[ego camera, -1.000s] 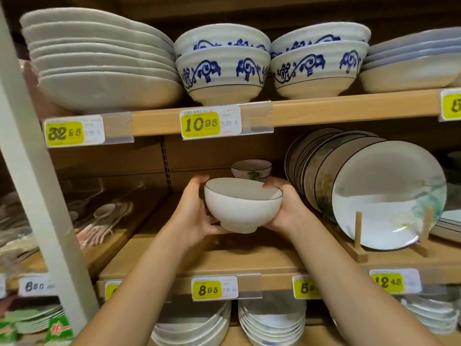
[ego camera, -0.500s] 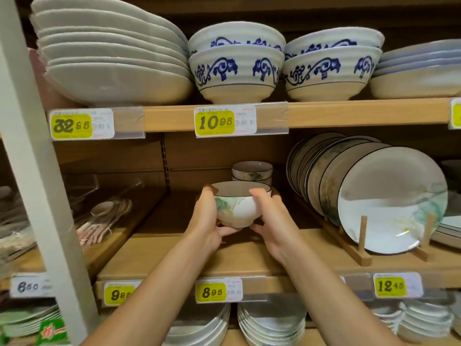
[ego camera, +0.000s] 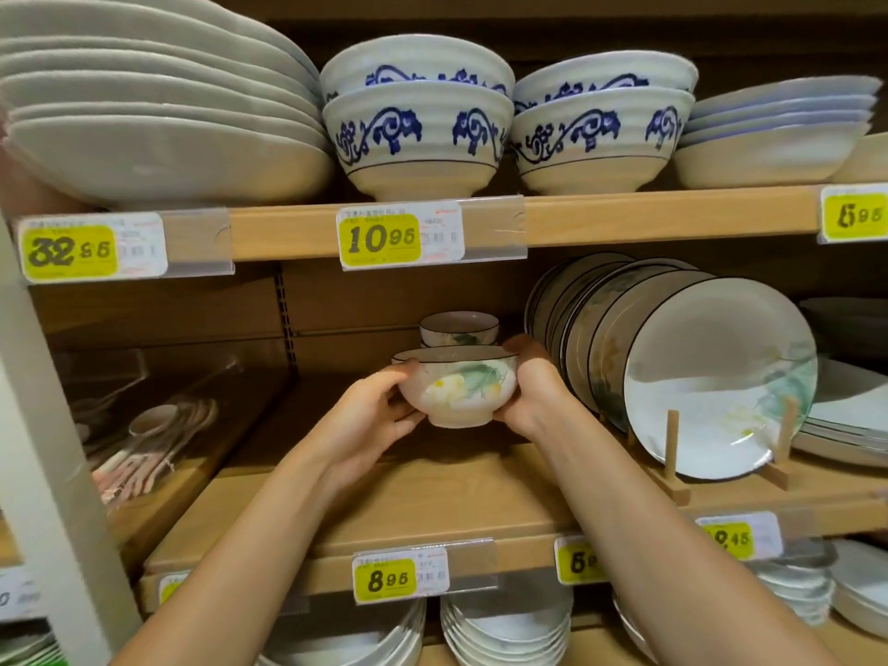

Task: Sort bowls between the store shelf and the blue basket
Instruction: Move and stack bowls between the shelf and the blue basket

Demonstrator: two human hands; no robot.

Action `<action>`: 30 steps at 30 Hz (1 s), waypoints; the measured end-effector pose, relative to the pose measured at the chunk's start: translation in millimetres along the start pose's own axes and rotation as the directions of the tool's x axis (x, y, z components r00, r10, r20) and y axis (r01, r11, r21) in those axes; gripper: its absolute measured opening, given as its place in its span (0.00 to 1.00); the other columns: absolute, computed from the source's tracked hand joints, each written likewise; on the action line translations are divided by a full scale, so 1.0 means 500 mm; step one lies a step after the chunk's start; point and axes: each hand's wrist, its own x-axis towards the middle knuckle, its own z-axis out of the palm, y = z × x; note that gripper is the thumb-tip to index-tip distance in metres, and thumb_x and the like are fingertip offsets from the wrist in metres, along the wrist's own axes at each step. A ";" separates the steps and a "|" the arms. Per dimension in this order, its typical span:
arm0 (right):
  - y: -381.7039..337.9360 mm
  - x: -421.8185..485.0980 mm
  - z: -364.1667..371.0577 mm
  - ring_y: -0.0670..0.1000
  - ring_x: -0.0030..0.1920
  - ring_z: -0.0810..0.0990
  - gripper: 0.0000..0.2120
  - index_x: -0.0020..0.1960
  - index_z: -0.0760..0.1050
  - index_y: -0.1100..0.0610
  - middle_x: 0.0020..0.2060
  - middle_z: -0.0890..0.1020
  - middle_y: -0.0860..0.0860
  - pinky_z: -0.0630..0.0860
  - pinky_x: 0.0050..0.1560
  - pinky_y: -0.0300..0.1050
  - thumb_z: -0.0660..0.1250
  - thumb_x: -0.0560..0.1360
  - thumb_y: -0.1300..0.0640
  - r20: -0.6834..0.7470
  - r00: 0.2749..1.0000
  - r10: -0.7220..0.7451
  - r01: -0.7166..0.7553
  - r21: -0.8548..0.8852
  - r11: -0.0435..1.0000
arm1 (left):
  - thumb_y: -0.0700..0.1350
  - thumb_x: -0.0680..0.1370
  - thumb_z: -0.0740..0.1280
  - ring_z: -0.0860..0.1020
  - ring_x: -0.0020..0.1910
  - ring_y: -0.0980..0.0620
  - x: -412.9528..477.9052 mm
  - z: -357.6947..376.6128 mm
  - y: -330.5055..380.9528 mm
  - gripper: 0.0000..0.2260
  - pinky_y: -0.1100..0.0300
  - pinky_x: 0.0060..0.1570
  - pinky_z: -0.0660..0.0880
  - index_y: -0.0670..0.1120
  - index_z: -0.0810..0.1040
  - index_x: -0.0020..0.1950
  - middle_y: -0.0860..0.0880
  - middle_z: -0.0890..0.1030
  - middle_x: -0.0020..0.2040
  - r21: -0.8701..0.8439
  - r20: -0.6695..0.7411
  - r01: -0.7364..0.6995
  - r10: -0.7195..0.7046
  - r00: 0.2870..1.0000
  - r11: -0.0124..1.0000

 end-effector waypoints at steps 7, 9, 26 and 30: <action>-0.078 0.060 0.045 0.51 0.47 0.80 0.15 0.56 0.74 0.50 0.48 0.82 0.52 0.77 0.39 0.46 0.60 0.79 0.41 0.082 0.963 -0.256 0.268 -0.231 0.935 | 0.51 0.81 0.62 0.78 0.58 0.50 0.112 0.025 0.070 0.18 0.51 0.63 0.73 0.47 0.71 0.68 0.47 0.78 0.62 0.046 -0.015 -0.117 0.118 0.993 0.992; -0.084 0.079 0.050 0.51 0.55 0.80 0.25 0.64 0.73 0.53 0.56 0.81 0.52 0.79 0.51 0.49 0.67 0.74 0.38 0.185 0.926 -0.328 0.372 -0.306 0.877 | 0.53 0.81 0.59 0.78 0.57 0.51 0.142 0.026 0.089 0.14 0.53 0.59 0.75 0.49 0.73 0.64 0.48 0.79 0.59 0.058 0.050 -0.134 0.131 0.990 0.989; -0.101 0.254 0.036 0.54 0.60 0.79 0.20 0.58 0.78 0.53 0.60 0.81 0.55 0.76 0.62 0.54 0.75 0.69 0.64 0.316 0.866 -0.387 0.479 -0.307 0.822 | 0.45 0.83 0.54 0.72 0.68 0.44 0.347 0.012 0.073 0.16 0.55 0.59 0.73 0.44 0.72 0.68 0.42 0.73 0.69 0.090 -0.043 -0.187 0.191 0.981 0.978; -0.080 0.295 0.027 0.54 0.57 0.81 0.22 0.63 0.77 0.59 0.59 0.82 0.57 0.78 0.56 0.48 0.75 0.70 0.65 0.279 0.847 -0.452 0.516 -0.229 0.825 | 0.51 0.84 0.50 0.71 0.69 0.45 0.379 0.021 0.066 0.19 0.50 0.69 0.68 0.46 0.69 0.71 0.43 0.72 0.71 0.124 -0.036 -0.225 0.231 0.972 0.967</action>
